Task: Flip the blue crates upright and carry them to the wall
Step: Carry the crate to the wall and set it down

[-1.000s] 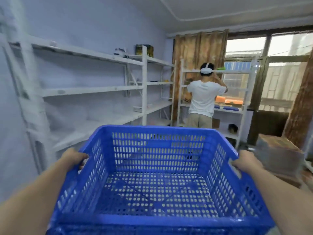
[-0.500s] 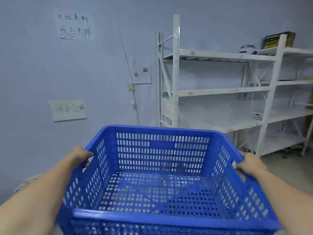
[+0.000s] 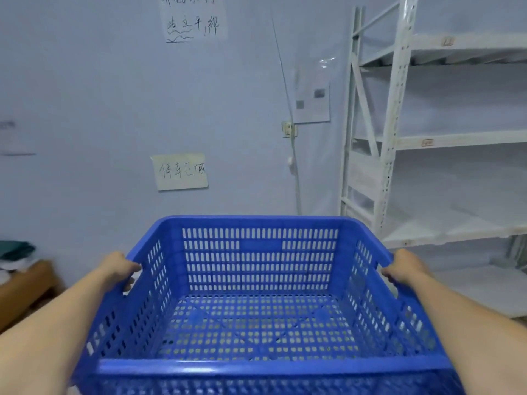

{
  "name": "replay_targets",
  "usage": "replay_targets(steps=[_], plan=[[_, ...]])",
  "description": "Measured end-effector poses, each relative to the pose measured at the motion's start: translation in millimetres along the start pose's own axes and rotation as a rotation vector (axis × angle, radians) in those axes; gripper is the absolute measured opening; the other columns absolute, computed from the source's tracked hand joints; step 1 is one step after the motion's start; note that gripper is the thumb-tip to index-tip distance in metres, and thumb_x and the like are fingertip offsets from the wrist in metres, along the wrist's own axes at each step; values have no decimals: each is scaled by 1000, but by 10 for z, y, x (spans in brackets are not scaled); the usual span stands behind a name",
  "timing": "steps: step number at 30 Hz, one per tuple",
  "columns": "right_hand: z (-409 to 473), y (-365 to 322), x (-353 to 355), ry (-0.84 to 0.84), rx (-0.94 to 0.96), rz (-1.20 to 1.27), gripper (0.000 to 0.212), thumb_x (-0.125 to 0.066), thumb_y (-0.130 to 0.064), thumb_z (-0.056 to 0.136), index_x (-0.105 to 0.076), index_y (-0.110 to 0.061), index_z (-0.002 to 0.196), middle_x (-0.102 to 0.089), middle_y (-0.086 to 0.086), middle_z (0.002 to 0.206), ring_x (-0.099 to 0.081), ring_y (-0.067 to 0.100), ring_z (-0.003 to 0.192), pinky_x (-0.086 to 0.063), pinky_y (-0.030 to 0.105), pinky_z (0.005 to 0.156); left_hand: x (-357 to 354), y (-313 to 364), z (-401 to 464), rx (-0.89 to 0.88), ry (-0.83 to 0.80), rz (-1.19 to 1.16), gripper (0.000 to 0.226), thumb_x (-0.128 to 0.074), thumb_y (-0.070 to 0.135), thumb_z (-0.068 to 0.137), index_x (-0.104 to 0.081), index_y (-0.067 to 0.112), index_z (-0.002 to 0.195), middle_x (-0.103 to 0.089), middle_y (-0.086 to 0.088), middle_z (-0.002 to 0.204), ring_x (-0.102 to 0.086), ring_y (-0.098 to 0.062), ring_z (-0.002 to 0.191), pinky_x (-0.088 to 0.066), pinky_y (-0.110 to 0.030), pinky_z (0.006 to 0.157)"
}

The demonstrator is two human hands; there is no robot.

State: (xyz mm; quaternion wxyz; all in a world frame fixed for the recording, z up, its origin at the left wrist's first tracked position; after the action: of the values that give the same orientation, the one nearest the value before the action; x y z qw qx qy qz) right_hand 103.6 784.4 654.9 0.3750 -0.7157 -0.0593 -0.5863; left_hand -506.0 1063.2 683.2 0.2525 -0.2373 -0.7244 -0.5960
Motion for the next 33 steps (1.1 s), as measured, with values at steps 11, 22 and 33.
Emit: replay_targets(steps=[11, 22, 33], plan=[[1590, -1032, -599, -75, 125, -70, 16, -66, -22, 77, -61, -8, 81, -68, 7, 70, -65, 24, 67, -50, 29, 61, -351, 274, 1128, 93, 102, 70, 14, -56, 2, 92, -48, -10, 90, -52, -20, 56, -48, -29, 47, -41, -33, 47], [2550, -2099, -1597, -115, 120, -150, 12, -63, -21, 80, -57, -11, 77, -67, 6, 72, -65, 22, 69, -43, 25, 50, -771, -4, 2931, 115, 0, 240, 27, -58, 9, 90, -54, 0, 64, -59, -13, 47, -57, -29, 50, -49, -32, 52], [3160, -2406, -2537, -129, -47, -172, 22, -65, -24, 79, -51, -12, 91, -64, 12, 90, -62, 29, 83, -50, 33, 72, -1412, -122, 4510, 142, -142, 328, 22, -56, 9, 90, -60, -1, 71, -60, -6, 40, -61, -29, 56, -44, -28, 50]])
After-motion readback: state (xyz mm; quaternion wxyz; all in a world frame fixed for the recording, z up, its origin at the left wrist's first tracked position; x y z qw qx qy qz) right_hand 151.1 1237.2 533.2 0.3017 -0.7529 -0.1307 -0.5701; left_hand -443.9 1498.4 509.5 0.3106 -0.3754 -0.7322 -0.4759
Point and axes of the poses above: each hand's wrist, its own z-axis towards the middle knuckle, its own x-axis out of the back of the hand, y = z × x, the point moved 10 cm from there along z, towards the middle knuckle
